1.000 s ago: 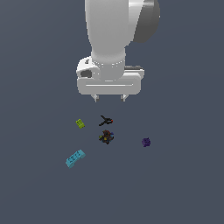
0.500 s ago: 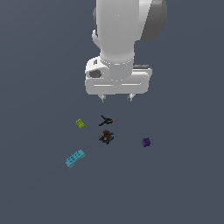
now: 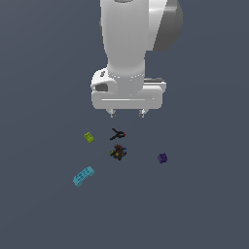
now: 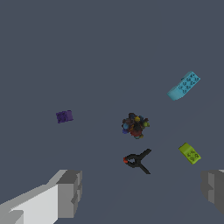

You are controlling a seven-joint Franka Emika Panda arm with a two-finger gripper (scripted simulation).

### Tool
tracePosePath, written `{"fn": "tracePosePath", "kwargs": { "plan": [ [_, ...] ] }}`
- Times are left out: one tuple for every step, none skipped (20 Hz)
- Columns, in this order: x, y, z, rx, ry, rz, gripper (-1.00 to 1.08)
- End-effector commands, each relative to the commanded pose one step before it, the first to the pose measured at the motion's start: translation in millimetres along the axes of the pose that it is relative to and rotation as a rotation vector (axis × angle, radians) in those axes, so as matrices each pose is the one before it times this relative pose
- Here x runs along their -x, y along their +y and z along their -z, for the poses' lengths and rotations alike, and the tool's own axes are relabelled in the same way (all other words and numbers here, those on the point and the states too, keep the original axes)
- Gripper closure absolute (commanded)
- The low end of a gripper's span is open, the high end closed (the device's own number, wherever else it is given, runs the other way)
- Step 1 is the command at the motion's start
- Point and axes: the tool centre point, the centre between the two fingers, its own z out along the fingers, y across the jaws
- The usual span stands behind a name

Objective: Pick up a designated object from a clutter of objects.

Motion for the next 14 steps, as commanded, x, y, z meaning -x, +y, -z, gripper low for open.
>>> {"fn": "tracePosePath", "kwargs": {
  "plan": [
    [-7.39,5.83,-6.00,-0.00316,-0.00021,-0.02999,-0.92],
    [-3.79,2.75,-2.96,-0.00150,0.00017,-0.01489,-0.92],
    [-4.14,3.02,-3.29,-0.00152,0.00019,-0.01628,-0.92],
    [-4.48,3.27,-3.62,-0.00152,0.00021,-0.01763,-0.92],
    [-4.82,3.52,-3.98,-0.00150,0.00023,-0.01901,-0.92],
    [-5.17,3.76,-4.36,-0.00145,0.00026,-0.02040,-0.92],
    [-5.53,4.01,-4.76,-0.00137,0.00030,-0.02180,-0.92],
    [-5.88,4.26,-5.18,-0.00125,0.00034,-0.02322,-0.92],
    [-6.23,4.51,-5.62,-0.00110,0.00039,-0.02463,-0.92],
    [-6.57,4.75,-6.09,-0.00091,0.00046,-0.02602,-0.92],
    [-6.91,4.98,-6.56,-0.00067,0.00054,-0.02737,-0.92],
    [-7.02,5.06,-6.85,-0.00039,0.00062,-0.02787,-0.92],
    [-7.00,5.03,-7.01,-0.00010,0.00070,-0.02780,-0.92],
    [-6.97,5.00,-7.17,0.00018,0.00079,-0.02774,-0.92]
  ]
}}
